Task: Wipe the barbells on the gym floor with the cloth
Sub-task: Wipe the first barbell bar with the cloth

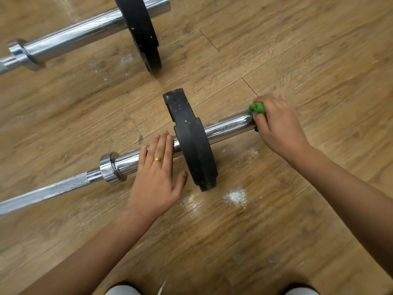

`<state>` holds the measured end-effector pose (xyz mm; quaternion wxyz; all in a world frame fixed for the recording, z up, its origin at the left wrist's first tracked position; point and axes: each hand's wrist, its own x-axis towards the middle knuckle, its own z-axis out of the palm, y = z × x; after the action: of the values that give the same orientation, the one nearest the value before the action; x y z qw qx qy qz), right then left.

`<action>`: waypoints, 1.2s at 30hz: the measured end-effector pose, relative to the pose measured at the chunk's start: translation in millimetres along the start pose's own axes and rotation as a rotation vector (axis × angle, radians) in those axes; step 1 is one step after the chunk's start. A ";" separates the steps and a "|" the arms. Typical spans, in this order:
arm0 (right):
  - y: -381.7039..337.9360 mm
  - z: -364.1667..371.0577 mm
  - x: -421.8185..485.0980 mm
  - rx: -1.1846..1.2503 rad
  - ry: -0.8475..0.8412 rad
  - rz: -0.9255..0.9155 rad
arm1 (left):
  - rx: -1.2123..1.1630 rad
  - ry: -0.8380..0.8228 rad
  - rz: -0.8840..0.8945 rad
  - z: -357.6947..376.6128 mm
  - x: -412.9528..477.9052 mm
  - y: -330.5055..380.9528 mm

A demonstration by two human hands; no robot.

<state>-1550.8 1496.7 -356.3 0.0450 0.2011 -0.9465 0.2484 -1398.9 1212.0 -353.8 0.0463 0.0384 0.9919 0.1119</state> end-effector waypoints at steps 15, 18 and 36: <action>3.5 -7.8 -33.3 0.008 -0.063 -0.009 | -0.007 -0.051 0.052 2.8 -32.6 7.1; -10.7 -0.1 -43.3 0.024 0.033 0.060 | -0.024 -0.033 -0.022 2.4 -38.9 0.8; -13.2 1.0 -72.0 0.050 -0.025 -0.027 | 0.015 -0.078 0.047 4.9 -68.6 1.0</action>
<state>-1479.6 1511.5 -364.5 0.0315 0.2180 -0.9377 0.2686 -1330.2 1208.1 -352.6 0.0818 0.0662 0.9890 0.1040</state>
